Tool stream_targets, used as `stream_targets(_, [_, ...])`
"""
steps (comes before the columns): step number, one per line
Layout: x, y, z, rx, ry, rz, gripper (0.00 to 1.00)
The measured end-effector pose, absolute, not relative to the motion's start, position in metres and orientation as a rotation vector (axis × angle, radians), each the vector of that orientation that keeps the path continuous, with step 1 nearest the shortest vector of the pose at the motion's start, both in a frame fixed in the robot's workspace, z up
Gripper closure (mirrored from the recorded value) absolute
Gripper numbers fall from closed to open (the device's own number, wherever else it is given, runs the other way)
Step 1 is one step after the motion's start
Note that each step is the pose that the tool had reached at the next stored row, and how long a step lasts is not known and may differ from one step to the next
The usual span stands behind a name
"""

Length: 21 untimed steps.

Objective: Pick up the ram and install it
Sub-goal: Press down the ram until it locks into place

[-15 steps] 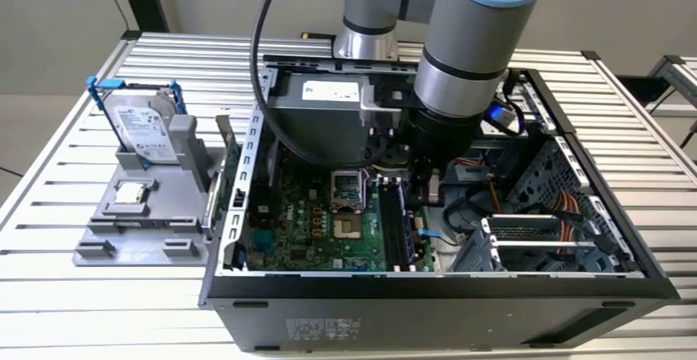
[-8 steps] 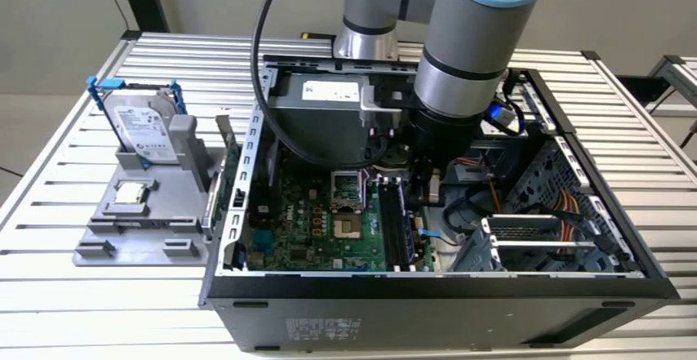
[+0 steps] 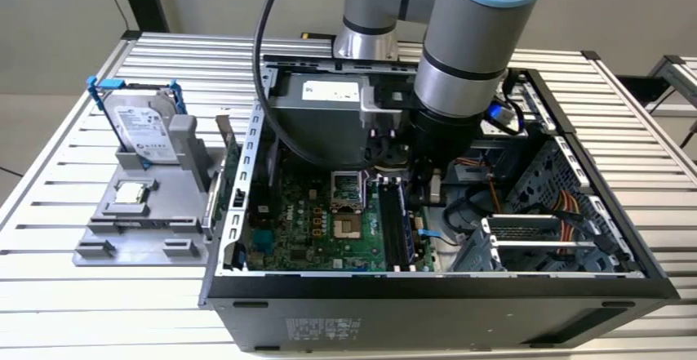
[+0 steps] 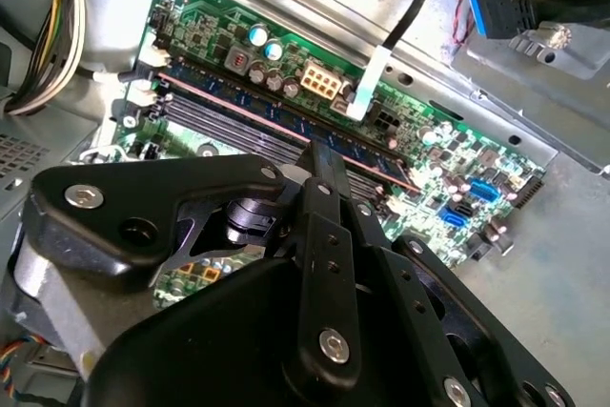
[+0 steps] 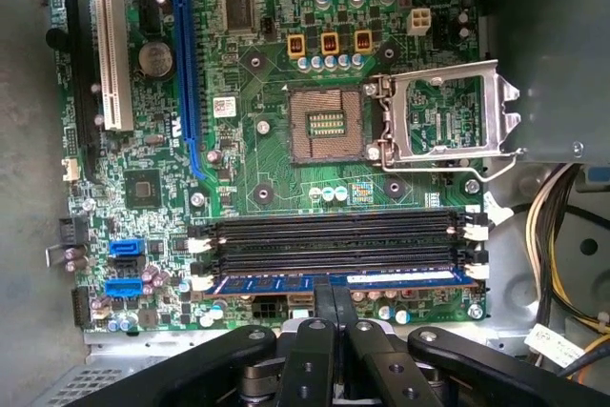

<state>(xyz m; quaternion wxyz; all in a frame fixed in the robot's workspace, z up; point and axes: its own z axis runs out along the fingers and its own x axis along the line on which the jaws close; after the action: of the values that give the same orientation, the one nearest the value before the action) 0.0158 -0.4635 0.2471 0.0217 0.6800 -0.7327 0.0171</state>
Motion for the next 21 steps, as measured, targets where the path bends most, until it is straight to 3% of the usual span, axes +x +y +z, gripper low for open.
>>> stream_targets(21, [0.0158,-0.4631,0.2401,2.111,-2.266,0.053,1.00])
